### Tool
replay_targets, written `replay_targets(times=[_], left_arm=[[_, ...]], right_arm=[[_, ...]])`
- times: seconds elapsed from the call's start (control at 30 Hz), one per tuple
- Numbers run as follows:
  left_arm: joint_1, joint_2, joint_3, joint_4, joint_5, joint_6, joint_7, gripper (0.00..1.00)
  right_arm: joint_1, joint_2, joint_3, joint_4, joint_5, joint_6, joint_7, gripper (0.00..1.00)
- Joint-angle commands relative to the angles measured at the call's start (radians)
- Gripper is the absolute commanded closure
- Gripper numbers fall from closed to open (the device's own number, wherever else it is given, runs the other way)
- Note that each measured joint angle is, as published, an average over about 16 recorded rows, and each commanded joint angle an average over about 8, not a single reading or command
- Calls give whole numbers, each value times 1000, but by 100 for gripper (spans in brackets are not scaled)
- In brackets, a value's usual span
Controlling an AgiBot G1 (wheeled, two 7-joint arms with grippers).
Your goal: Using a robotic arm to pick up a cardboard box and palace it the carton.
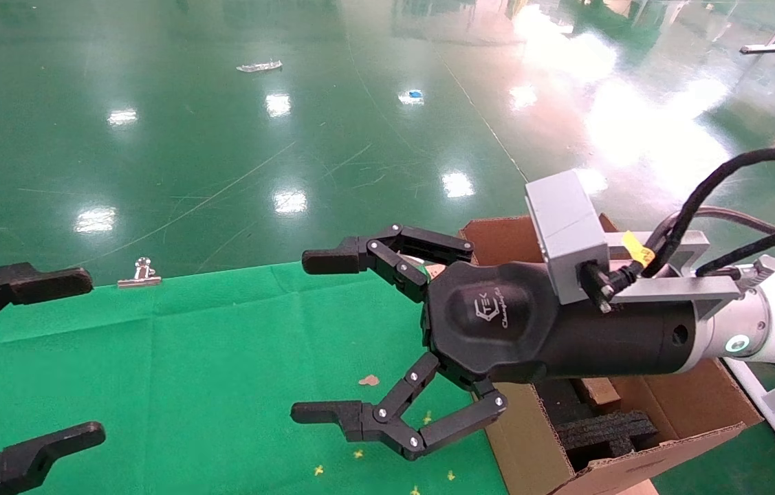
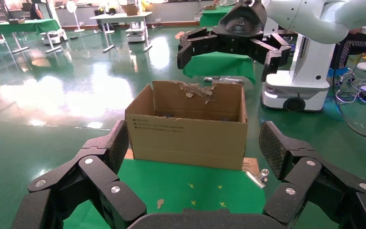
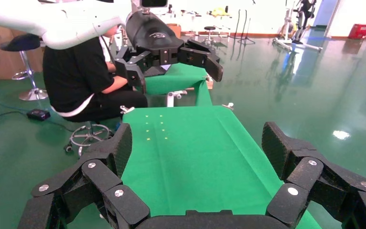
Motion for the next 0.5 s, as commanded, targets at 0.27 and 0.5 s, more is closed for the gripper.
replay_targets(times=[0.27, 0.5], left_arm=[[0, 0, 0, 0, 0, 0, 0, 0], [0, 0, 0, 0, 0, 0, 0, 0]], right_arm=[[14, 1, -13, -7, -5, 3, 4, 0], [22, 1, -20, -11, -9, 6, 6, 0]])
